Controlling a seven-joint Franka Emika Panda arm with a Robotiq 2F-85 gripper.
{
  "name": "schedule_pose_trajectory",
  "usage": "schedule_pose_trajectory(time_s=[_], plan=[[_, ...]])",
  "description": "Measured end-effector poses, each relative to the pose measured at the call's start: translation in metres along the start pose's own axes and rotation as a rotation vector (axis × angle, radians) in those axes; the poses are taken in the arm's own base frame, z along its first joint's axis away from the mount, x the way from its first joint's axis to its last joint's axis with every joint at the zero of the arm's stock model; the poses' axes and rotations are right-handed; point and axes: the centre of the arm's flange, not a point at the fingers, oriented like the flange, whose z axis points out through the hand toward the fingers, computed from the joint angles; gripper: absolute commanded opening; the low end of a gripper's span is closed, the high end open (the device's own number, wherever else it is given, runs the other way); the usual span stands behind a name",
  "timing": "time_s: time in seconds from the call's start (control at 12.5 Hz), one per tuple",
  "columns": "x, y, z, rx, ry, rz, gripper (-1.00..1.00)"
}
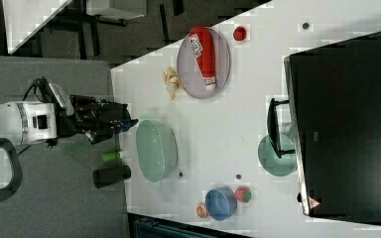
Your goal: Drag strainer left to right.
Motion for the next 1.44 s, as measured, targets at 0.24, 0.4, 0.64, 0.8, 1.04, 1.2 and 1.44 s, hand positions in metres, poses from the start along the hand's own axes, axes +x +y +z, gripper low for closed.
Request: schedule_pose_trajectory(time_s=[0.24,0.4,0.64,0.8,1.04,1.2,1.44], plan=[[-0.05,0.084,-0.017,-0.064,-0.018,0.033,0.99],[-0.079,0.107,-0.068,0.046,0.029,0.044,1.0],[-0.127,0.086,-0.115,0.13,0.102,-0.013,1.0],[-0.17,0.036,-0.093,0.069,0.098,-0.09,1.0],[-0.241,-0.054,0.005,-0.065,0.034,-0.158,1.0],[-0.29,-0.096,0.08,-0.128,-0.028,-0.121,1.0],[-0.35,-0.132,0.162,-0.134,-0.104,0.017,1.0]])
